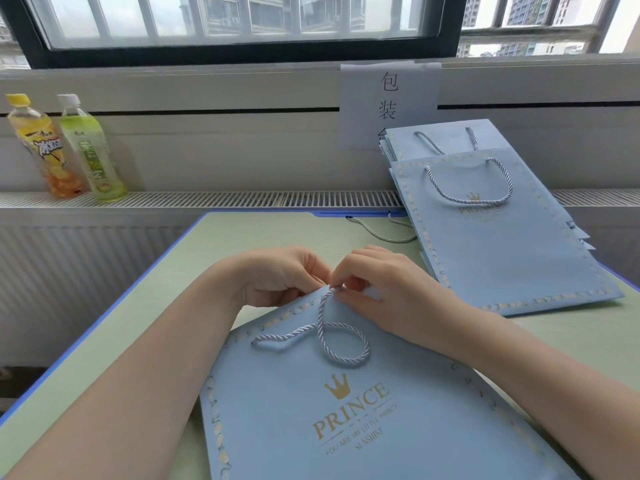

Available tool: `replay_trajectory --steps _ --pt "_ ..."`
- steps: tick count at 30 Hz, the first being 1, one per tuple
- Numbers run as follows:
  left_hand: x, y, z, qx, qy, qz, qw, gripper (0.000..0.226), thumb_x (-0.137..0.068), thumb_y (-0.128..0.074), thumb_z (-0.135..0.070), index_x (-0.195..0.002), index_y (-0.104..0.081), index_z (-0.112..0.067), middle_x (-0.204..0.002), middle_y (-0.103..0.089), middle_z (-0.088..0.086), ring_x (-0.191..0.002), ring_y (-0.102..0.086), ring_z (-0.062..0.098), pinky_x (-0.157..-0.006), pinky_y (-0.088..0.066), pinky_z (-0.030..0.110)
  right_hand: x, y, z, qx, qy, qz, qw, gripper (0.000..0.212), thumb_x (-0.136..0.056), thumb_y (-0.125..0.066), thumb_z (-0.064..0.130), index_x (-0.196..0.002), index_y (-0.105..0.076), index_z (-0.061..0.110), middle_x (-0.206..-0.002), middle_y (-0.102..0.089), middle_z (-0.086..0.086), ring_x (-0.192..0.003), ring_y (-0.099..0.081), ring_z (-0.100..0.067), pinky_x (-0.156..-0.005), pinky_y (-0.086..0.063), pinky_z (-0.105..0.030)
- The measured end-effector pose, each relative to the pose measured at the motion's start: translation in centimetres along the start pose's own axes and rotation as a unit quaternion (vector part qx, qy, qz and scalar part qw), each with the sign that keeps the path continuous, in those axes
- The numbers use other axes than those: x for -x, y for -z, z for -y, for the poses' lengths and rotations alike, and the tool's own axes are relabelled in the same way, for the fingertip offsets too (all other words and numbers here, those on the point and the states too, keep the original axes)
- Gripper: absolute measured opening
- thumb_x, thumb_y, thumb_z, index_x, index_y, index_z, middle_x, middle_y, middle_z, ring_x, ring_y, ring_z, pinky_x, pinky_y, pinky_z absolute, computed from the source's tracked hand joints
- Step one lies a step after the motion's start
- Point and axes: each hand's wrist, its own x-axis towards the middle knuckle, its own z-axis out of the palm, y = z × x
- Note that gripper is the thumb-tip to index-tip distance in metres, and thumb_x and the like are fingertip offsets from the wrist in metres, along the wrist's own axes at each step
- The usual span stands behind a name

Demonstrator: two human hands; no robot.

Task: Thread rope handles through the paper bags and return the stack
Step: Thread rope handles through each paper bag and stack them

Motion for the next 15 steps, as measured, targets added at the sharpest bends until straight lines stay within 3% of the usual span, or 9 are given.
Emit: replay_trajectory --steps 8,11,15 --pt "0.8 -0.7 -0.4 -0.019 -0.002 0.014 1.0 0.02 -0.092 -0.05 0.004 -0.085 -0.068 -0.004 -0.069 -0.068 0.002 -0.055 -0.062 0.009 -0.051 -0.05 0.018 -0.1 0.2 -0.1 -0.026 -0.016 0.019 0.999 0.014 -0.077 -0.066 0.023 -0.084 -0.062 0.012 -0.079 -0.054 0.008 -0.076 -0.047 -0.011 -0.068 -0.037 -0.016" --pt "0.6 -1.1 -0.7 -0.028 0.01 -0.003 1.0 0.012 -0.094 -0.051 -0.007 -0.091 -0.062 -0.003 -0.068 -0.065 0.001 -0.053 -0.06 0.009 -0.049 -0.048 0.018 0.1 0.2 -0.2 -0.03 -0.007 0.029 0.999 0.012 -0.081 -0.065 0.024 -0.088 -0.062 0.015 -0.082 -0.053 0.007 -0.079 -0.046 -0.012 -0.07 -0.037 -0.017" --pt "0.5 -1.1 -0.8 -0.012 -0.001 -0.028 1.0 0.021 -0.096 -0.049 -0.017 -0.085 -0.062 -0.005 -0.061 -0.063 -0.002 -0.047 -0.055 0.006 -0.043 -0.043 0.015 0.1 0.2 0.0 -0.039 0.0 0.028 0.999 0.011 -0.081 -0.064 0.023 -0.088 -0.065 0.015 -0.083 -0.057 0.002 -0.075 -0.047 -0.012 -0.068 -0.04 -0.022"
